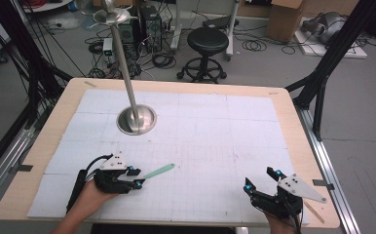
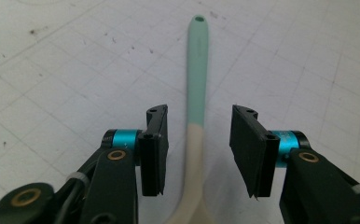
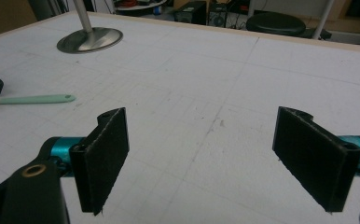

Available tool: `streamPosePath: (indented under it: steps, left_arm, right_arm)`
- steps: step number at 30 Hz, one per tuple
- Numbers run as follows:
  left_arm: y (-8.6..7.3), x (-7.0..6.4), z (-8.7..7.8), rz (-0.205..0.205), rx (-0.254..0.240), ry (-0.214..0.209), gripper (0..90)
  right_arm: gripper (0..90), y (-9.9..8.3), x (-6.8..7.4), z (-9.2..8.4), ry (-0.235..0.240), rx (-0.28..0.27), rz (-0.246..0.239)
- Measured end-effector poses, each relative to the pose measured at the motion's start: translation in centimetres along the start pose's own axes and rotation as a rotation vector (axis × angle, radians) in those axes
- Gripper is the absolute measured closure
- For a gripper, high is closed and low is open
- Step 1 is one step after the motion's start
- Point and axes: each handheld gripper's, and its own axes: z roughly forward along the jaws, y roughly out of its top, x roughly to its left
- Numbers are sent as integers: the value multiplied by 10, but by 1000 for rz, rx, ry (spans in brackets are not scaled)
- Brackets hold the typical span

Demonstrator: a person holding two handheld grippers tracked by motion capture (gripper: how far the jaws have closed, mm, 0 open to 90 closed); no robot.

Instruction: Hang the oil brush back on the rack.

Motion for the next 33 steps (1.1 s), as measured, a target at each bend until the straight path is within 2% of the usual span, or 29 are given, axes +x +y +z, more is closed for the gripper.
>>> streamPosePath:
  steps: [8, 13, 18, 21, 25, 28, 33]
  left_arm:
    - [5, -1, 3, 13, 38, 19, 653]
    - [11, -5, 6, 51, 77, 41, 673]
    - [14, -5, 8, 64, 96, 40, 731]
    - [15, -5, 8, 84, 103, 22, 792]
    - [15, -3, 8, 60, 108, 6, 810]
    - [15, -3, 9, 61, 106, 8, 813]
    - [15, -4, 9, 59, 105, 14, 816]
  right_arm:
    - [173, 0, 0, 1, 3, 1, -1]
    - [172, 0, 0, 1, 0, 2, 3]
    - [173, 0, 0, 0, 1, 4, 4]
    - [173, 0, 0, 1, -1, 4, 5]
    - [174, 0, 0, 1, -3, 3, 6]
    - [185, 1, 0, 0, -6, -9, 3]
    - [184, 0, 0, 0, 0, 3, 5]
